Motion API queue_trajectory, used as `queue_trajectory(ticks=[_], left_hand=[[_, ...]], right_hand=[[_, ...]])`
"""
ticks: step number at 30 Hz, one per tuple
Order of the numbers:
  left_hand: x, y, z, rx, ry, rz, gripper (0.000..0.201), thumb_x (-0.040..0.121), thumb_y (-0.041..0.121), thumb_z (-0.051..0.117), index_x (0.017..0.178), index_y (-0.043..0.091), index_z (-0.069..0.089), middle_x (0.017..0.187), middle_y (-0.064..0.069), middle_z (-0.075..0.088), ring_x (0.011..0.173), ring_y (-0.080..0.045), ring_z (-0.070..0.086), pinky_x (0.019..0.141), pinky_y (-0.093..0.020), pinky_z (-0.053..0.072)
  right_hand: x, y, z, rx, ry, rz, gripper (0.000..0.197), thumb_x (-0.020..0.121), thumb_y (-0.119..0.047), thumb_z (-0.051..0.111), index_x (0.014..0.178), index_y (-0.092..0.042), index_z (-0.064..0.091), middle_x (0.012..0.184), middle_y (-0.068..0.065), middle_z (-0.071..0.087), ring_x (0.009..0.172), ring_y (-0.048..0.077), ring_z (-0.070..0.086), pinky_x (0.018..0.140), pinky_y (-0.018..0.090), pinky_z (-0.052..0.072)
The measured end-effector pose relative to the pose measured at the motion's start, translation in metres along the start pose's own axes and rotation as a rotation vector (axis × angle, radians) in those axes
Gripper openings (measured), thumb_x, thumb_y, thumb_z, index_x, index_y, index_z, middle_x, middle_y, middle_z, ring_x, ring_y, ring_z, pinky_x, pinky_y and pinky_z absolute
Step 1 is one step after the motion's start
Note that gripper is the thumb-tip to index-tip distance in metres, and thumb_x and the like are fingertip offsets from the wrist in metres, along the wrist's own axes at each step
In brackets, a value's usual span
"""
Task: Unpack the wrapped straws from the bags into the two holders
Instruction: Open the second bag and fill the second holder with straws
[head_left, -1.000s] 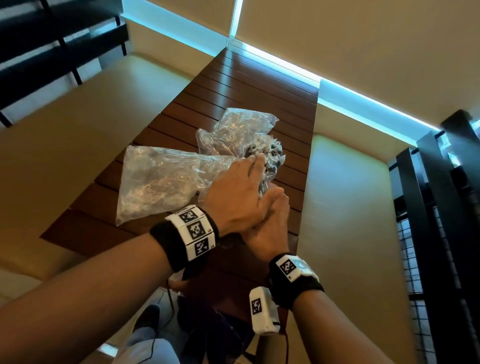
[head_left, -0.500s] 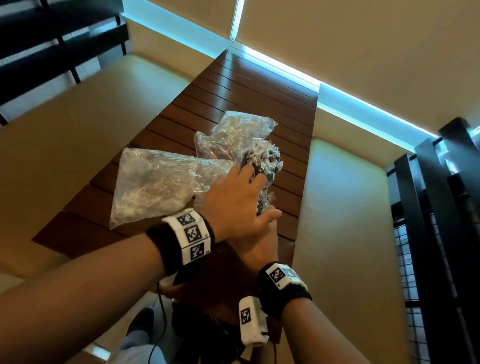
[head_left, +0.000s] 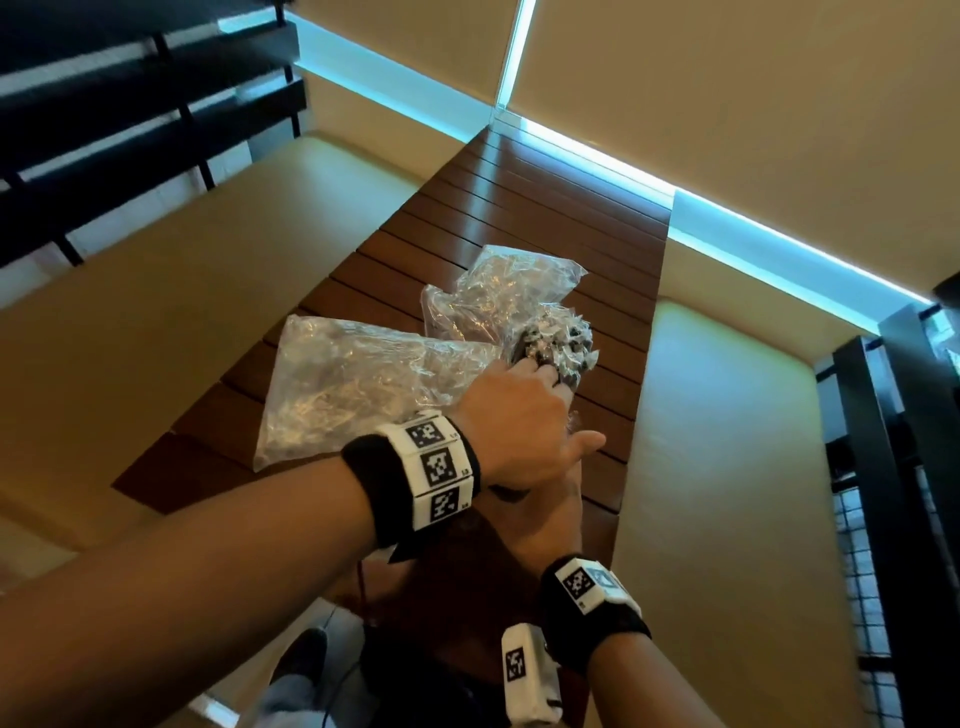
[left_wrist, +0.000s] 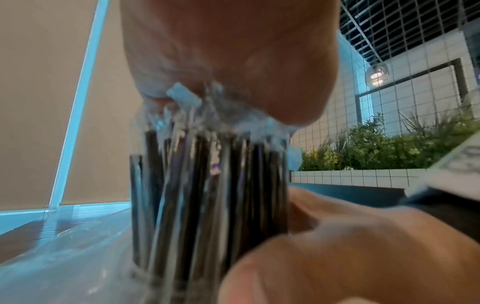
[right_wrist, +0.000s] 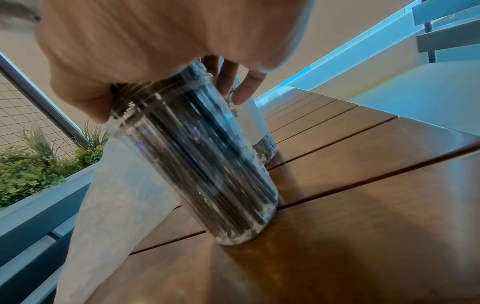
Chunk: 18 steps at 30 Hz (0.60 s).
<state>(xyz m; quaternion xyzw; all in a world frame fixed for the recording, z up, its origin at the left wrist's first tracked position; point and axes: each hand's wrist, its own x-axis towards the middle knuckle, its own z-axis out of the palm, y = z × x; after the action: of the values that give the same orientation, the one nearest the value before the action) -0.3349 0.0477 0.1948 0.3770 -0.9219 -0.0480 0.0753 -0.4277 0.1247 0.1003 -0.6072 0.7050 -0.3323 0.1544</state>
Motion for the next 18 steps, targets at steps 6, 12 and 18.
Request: queue_trajectory(ticks=[6,12,18], left_hand=[[-0.013,0.004,0.018,0.026,0.097,0.040,0.048,0.097,0.052,0.031,0.096,0.017,0.065,0.096,-0.002,0.063,0.088,-0.021,0.057,0.085,-0.042,0.040],[-0.008,0.009,0.010,0.002,0.027,0.030,0.052,0.095,0.058,0.030,0.103,0.018,0.062,0.105,-0.004,0.063,0.095,-0.023,0.057,0.091,-0.045,0.041],[-0.012,0.010,0.018,0.042,0.155,0.099,0.043,0.092,0.056,0.038,0.095,0.019,0.061,0.093,-0.002,0.061,0.084,-0.022,0.054,0.082,-0.044,0.038]], right_hand=[[0.003,-0.015,-0.008,-0.096,0.082,-0.213,0.055,0.064,-0.027,0.087,0.090,-0.043,0.042,0.079,-0.014,0.041,0.074,0.022,0.055,0.061,0.040,0.054],[0.003,-0.012,-0.004,-0.266,0.083,-0.161,0.031,0.082,-0.039,0.069,0.091,-0.009,0.064,0.082,0.007,0.065,0.072,0.025,0.062,0.066,0.043,0.056],[0.002,-0.016,-0.008,-0.183,0.059,-0.047,0.035,0.083,-0.034,0.068,0.111,-0.018,0.056,0.101,0.006,0.061,0.093,0.024,0.058,0.081,0.041,0.054]])
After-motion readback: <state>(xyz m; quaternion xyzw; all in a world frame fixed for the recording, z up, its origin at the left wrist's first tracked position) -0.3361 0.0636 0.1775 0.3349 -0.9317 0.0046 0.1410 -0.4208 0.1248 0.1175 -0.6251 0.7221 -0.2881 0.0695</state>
